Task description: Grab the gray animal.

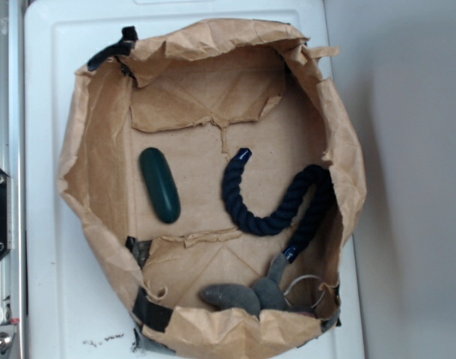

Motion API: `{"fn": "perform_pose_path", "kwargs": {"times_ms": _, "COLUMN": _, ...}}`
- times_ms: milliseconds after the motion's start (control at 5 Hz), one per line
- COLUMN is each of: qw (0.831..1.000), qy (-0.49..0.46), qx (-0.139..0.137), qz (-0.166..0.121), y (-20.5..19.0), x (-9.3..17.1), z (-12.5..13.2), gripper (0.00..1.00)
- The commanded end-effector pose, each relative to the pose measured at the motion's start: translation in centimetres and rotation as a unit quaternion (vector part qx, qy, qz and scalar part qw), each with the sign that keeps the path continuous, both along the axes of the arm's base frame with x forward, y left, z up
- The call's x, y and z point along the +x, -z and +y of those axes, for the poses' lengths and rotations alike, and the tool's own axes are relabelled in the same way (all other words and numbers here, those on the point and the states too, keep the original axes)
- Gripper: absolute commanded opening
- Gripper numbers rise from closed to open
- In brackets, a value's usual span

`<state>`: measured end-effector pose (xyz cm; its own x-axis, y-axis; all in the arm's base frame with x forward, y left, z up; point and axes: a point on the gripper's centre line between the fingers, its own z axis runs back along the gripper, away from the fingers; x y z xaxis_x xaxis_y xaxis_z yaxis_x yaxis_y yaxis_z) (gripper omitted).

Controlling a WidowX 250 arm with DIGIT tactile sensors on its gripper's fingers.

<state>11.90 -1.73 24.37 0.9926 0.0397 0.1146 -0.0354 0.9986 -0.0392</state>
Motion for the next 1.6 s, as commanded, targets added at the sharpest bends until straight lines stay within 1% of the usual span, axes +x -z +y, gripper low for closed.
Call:
{"fn": "perform_pose_path", "kwargs": {"times_ms": 0, "qw": 1.0, "qy": 0.0, "qx": 0.0, "qz": 0.0, "y": 0.0, "x": 0.0, "z": 0.0, "gripper": 1.0}}
{"fn": "perform_pose_path", "kwargs": {"times_ms": 200, "qw": 0.999, "qy": -0.034, "qx": 0.0, "qz": -0.008, "y": 0.5, "x": 4.6, "z": -1.6, "gripper": 1.0}}
{"fn": "perform_pose_path", "kwargs": {"times_ms": 400, "qw": 0.998, "qy": -0.062, "qx": 0.003, "qz": -0.026, "y": 1.2, "x": 5.6, "z": -2.7, "gripper": 1.0}}
{"fn": "perform_pose_path", "kwargs": {"times_ms": 600, "qw": 0.997, "qy": -0.07, "qx": 0.002, "qz": -0.034, "y": 2.3, "x": 7.5, "z": -3.9, "gripper": 1.0}}
{"fn": "perform_pose_path", "kwargs": {"times_ms": 800, "qw": 0.991, "qy": -0.124, "qx": -0.016, "qz": -0.048, "y": 4.0, "x": 9.1, "z": -3.3, "gripper": 1.0}}
{"fn": "perform_pose_path", "kwargs": {"times_ms": 1000, "qw": 0.992, "qy": -0.116, "qx": -0.044, "qz": -0.022, "y": 5.9, "x": 11.7, "z": -2.1, "gripper": 1.0}}
{"fn": "perform_pose_path", "kwargs": {"times_ms": 1200, "qw": 0.994, "qy": -0.092, "qx": -0.065, "qz": -0.002, "y": 7.7, "x": 14.0, "z": -0.7, "gripper": 1.0}}
{"fn": "perform_pose_path", "kwargs": {"times_ms": 1400, "qw": 0.995, "qy": -0.049, "qx": -0.085, "qz": 0.003, "y": 7.8, "x": 14.3, "z": -0.2, "gripper": 1.0}}
